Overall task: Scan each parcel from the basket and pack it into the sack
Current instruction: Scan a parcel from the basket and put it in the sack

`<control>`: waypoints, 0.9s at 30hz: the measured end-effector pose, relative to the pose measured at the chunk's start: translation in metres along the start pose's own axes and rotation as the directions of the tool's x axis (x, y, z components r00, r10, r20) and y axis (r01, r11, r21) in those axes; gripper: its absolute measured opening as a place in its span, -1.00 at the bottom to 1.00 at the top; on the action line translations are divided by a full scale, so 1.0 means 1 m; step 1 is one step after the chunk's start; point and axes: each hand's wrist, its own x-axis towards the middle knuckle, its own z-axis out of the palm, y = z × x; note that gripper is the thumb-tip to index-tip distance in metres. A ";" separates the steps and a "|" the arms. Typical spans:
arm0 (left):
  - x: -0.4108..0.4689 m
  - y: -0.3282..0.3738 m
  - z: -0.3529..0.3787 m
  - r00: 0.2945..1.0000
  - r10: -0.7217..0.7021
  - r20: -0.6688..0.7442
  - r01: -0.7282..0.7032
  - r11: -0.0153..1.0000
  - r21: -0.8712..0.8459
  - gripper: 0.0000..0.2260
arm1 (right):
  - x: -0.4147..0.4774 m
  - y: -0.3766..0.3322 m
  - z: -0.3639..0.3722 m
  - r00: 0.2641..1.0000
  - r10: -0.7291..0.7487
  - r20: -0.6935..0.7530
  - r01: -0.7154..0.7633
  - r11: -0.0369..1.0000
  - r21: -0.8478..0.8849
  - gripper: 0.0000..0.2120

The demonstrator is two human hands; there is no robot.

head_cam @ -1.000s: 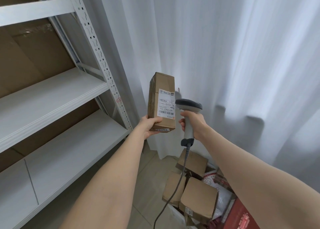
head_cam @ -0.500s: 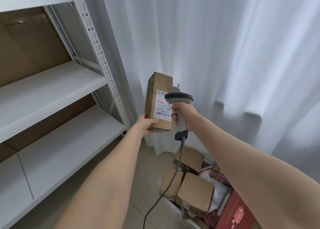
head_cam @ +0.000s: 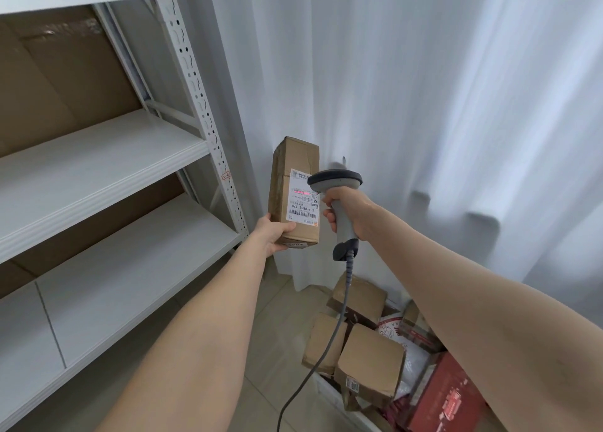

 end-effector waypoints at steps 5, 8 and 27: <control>0.000 0.000 -0.009 1.000 -0.002 0.003 0.002 1.000 -0.012 -0.49 | -0.002 0.000 0.011 1.000 0.005 -0.007 -0.004 1.000 0.018 -0.91; -0.001 0.000 -0.015 1.000 -0.002 -0.001 0.002 1.000 -0.007 -0.50 | -0.004 0.000 0.017 1.000 0.005 -0.006 -0.005 1.000 0.008 -0.92; -0.008 -0.004 -0.049 1.000 0.018 -0.009 -0.017 1.000 0.013 -0.49 | -0.023 0.009 0.047 1.000 -0.015 -0.027 0.015 1.000 -0.004 -0.91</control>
